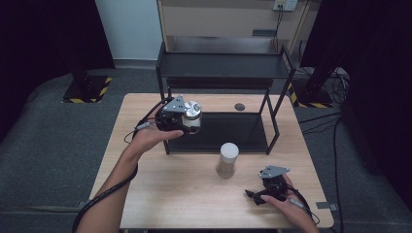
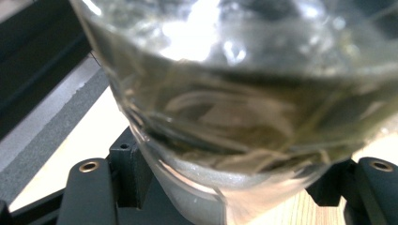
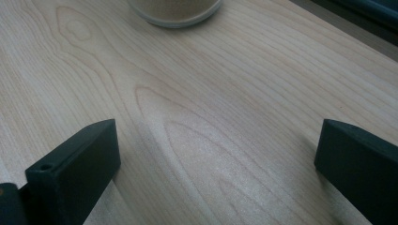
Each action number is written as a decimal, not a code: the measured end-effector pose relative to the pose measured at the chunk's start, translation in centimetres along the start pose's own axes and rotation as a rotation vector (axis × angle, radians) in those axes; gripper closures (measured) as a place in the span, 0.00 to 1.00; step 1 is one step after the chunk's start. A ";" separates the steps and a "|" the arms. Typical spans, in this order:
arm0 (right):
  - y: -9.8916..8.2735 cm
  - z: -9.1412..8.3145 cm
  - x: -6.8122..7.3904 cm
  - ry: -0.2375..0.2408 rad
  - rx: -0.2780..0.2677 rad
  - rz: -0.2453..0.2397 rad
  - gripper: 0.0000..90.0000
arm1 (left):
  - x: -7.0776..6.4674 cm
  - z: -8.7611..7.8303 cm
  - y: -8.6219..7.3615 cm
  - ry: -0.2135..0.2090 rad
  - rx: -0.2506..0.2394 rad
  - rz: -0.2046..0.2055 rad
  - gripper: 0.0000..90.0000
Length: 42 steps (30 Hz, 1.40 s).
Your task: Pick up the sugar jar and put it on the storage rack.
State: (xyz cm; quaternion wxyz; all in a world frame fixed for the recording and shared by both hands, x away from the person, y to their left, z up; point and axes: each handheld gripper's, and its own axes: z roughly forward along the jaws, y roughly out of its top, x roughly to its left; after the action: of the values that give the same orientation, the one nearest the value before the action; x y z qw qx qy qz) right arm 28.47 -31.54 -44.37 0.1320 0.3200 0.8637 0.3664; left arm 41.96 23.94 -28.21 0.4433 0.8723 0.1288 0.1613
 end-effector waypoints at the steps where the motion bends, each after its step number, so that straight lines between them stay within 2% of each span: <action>1: 0.0 0.0 0.0 0.000 0.000 0.000 0.01 | 0.0 -0.1 0.2 0.002 0.000 0.000 0.34; 11: 0.0 0.0 0.0 0.000 0.000 0.000 0.01 | 0.5 -1.4 1.6 0.014 0.004 0.002 0.34; 12: 0.0 0.0 0.0 0.000 0.000 0.000 0.01 | 0.7 -1.4 1.7 0.011 -0.005 0.018 0.34; 13: 0.0 0.0 0.0 0.000 0.000 0.000 0.01 | 0.5 -1.6 2.0 0.019 0.006 0.009 0.34; 22: 0.0 0.0 0.0 -0.001 0.000 -0.001 0.01 | 0.8 -2.9 3.8 0.025 0.002 0.020 0.34; 42: 0.0 0.0 0.0 -0.001 0.001 -0.002 0.01 | 1.0 -4.4 7.1 0.027 -0.010 0.047 0.34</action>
State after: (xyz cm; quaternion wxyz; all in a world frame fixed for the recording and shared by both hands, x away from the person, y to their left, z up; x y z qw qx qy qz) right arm 28.47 -31.54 -44.37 0.1327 0.3193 0.8640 0.3659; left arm 41.72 23.47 -19.83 0.4418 0.8707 0.1133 0.1839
